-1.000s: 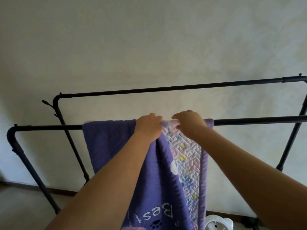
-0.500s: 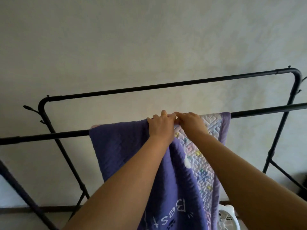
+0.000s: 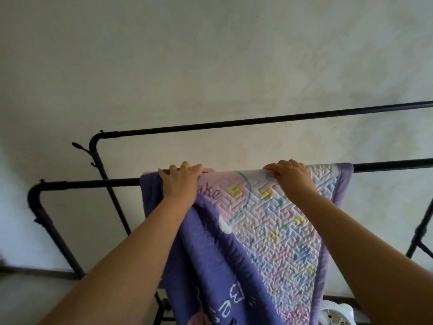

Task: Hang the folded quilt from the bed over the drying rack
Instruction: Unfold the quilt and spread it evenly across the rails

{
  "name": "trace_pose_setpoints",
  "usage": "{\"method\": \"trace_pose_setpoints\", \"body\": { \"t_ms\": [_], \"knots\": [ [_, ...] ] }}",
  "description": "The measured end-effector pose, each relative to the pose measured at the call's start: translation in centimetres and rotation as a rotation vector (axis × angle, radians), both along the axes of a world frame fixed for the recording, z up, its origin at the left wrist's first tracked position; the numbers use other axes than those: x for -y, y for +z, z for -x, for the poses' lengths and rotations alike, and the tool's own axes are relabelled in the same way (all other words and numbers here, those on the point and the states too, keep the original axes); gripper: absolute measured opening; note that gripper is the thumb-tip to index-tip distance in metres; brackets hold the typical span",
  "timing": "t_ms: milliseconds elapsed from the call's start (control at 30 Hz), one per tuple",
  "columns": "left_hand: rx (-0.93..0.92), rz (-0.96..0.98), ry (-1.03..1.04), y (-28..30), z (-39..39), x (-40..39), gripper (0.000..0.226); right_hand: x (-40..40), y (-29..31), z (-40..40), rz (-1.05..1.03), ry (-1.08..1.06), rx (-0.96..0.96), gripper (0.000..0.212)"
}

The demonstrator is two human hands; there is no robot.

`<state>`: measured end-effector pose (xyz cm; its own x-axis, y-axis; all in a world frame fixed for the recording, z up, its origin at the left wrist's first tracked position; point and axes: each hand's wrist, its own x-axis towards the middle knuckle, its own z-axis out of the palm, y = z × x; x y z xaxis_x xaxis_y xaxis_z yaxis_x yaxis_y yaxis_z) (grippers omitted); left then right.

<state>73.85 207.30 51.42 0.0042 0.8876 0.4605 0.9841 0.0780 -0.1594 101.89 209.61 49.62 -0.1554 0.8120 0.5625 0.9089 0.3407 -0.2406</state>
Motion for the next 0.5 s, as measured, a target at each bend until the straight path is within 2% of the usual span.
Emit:
{"method": "trace_pose_setpoints", "body": {
  "t_ms": [133,300,367,433,500],
  "knots": [
    [0.034,-0.007,0.061,-0.2,2.4,0.5,0.033,0.3,0.0,-0.4,-0.004,-0.014,0.019,0.026],
    [0.0,0.068,-0.021,0.6,2.8,0.9,0.038,0.9,1.5,0.3,0.128,-0.065,-0.019,0.027],
    [-0.024,0.093,-0.053,1.0,3.2,0.9,0.04,1.8,1.7,1.5,0.038,-0.076,-0.007,0.027],
    [-0.043,0.104,-0.077,1.2,3.9,0.9,0.043,2.8,1.5,5.4,-0.084,0.015,0.01,0.03],
    [-0.054,0.097,-0.115,1.2,4.1,0.9,0.046,3.0,1.2,10.3,-0.084,0.11,0.028,0.033]
  ]
}}
